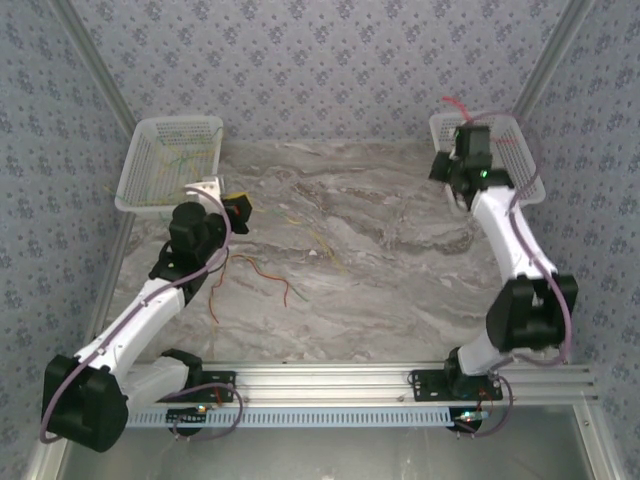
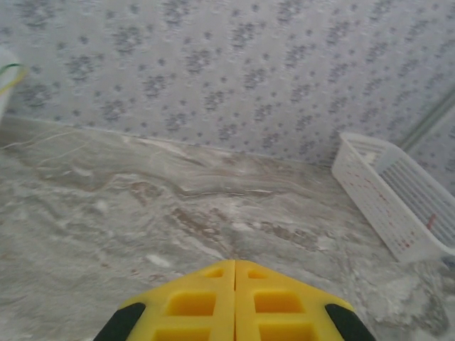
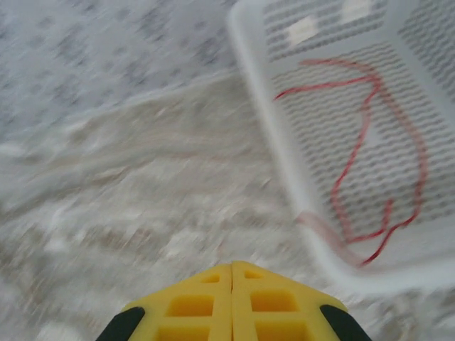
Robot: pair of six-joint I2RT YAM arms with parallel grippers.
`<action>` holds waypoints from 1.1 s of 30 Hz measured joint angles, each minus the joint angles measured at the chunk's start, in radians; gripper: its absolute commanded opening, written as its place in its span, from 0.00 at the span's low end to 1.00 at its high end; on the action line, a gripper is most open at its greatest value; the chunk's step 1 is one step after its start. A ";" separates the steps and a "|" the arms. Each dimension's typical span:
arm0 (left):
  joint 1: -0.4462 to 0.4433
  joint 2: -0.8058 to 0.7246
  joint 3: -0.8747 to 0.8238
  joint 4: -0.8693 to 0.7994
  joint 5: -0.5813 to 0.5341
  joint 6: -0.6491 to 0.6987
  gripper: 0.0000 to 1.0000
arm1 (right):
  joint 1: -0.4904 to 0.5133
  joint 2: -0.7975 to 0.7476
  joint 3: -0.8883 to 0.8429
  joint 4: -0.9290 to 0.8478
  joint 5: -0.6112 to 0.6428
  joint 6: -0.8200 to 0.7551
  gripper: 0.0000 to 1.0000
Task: Untangle the cables
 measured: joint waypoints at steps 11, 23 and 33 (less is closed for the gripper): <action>-0.058 -0.008 0.037 -0.001 -0.001 0.023 0.00 | -0.235 0.738 0.777 -0.445 0.043 -0.087 0.00; -0.063 0.029 0.057 -0.014 -0.090 0.053 0.00 | -0.234 0.827 0.819 -0.531 0.049 -0.104 0.65; -0.046 0.108 0.122 -0.018 -0.164 0.052 0.00 | -0.177 0.650 0.729 -0.542 0.121 -0.078 0.96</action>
